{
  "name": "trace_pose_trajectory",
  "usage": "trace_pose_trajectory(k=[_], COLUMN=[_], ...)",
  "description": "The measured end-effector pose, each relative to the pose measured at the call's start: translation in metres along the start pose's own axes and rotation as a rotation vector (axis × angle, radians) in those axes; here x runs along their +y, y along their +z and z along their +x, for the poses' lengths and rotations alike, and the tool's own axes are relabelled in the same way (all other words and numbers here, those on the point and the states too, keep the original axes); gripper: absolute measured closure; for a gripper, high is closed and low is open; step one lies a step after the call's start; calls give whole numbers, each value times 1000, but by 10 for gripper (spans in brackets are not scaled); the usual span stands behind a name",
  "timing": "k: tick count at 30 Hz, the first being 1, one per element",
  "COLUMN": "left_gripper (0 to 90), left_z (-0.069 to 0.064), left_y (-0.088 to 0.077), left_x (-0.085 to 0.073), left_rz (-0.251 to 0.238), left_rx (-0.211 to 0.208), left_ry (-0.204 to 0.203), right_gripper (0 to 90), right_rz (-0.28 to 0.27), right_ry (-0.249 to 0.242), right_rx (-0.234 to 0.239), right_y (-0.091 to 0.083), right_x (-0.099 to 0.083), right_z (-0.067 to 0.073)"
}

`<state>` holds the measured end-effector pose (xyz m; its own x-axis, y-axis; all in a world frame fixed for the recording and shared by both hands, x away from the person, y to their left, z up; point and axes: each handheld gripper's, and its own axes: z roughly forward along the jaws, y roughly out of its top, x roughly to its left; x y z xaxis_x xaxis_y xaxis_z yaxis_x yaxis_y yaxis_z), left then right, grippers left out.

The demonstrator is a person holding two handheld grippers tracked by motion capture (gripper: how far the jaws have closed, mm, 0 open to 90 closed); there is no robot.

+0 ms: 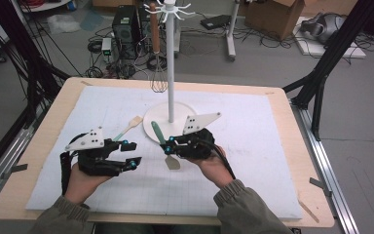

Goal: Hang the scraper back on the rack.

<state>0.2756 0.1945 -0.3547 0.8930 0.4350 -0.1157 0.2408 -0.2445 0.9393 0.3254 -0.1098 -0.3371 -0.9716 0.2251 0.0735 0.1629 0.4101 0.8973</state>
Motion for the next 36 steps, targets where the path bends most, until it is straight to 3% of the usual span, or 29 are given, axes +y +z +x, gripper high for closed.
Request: trace_pose_trajectory(k=[9, 15, 26, 36], left_gripper=[397, 350, 311, 281], left_z=[8, 13, 17, 19], left_y=[-10, -14, -19, -21], left_x=[-9, -11, -14, -14], left_rz=[10, 14, 18, 22], left_rx=[48, 88, 115, 133], left_ry=[-16, -25, -35, -36], right_gripper=[844, 844, 844, 844], right_rz=[-76, -81, -86, -108], right_ry=[18, 23, 34, 16], right_rx=[-22, -34, -52, -66], right_y=[-13, -17, -23, -31], right_x=[25, 35, 53, 82], right_z=[-17, -25, -39, -49])
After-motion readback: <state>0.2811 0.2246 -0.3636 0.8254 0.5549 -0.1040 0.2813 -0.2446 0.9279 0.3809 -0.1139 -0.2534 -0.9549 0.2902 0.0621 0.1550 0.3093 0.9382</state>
